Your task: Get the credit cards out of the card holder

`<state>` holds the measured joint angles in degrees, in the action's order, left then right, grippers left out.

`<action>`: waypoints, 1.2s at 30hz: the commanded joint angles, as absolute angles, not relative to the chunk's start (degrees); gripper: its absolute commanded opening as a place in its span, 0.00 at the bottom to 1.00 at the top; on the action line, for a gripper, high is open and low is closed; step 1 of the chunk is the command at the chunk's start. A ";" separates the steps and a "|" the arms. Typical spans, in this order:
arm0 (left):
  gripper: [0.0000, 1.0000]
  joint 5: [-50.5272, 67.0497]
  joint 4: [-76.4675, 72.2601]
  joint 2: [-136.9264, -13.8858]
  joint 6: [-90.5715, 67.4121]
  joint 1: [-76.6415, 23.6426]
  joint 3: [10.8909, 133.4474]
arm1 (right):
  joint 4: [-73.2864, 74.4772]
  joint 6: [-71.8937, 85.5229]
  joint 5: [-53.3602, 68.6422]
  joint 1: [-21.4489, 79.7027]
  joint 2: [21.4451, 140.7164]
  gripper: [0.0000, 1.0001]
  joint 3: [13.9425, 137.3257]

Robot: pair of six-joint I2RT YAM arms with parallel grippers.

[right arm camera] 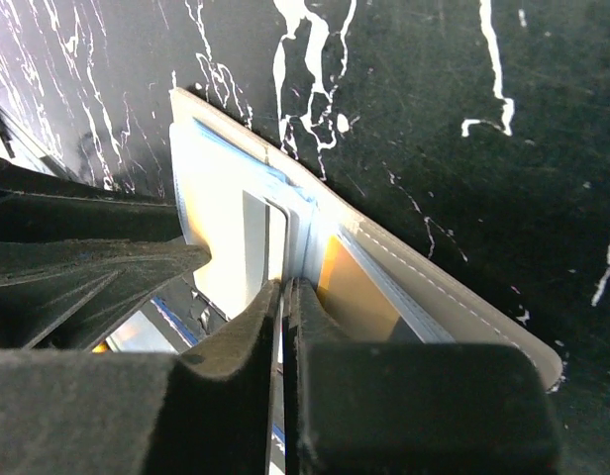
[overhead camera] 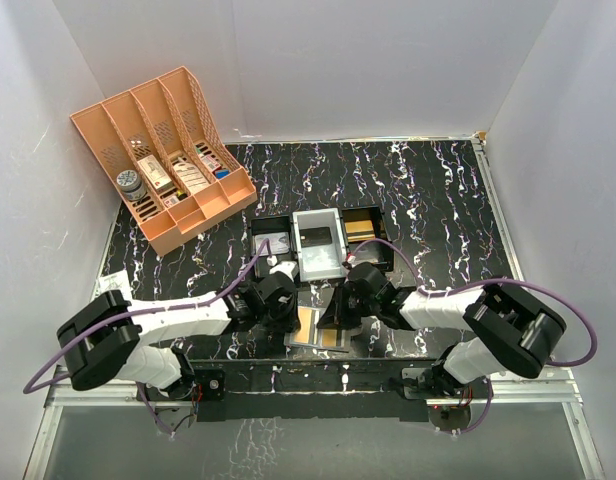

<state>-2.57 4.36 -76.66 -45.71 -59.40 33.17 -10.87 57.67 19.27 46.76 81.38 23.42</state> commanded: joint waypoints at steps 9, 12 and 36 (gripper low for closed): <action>0.12 0.75 4.97 -73.12 -48.69 -60.89 29.79 | -5.67 54.61 12.09 49.31 80.65 0.00 27.72; 0.12 1.20 4.92 -72.96 -48.05 -60.90 30.26 | -5.36 54.09 12.95 49.31 80.47 0.00 28.37; 0.07 1.88 5.05 -74.93 -47.16 -60.91 31.20 | 8.93 50.27 -3.86 58.61 86.83 0.11 38.76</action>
<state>-1.02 5.89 -74.19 -46.65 -59.66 31.53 7.22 50.50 5.26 55.44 82.98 35.53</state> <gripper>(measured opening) 0.136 0.155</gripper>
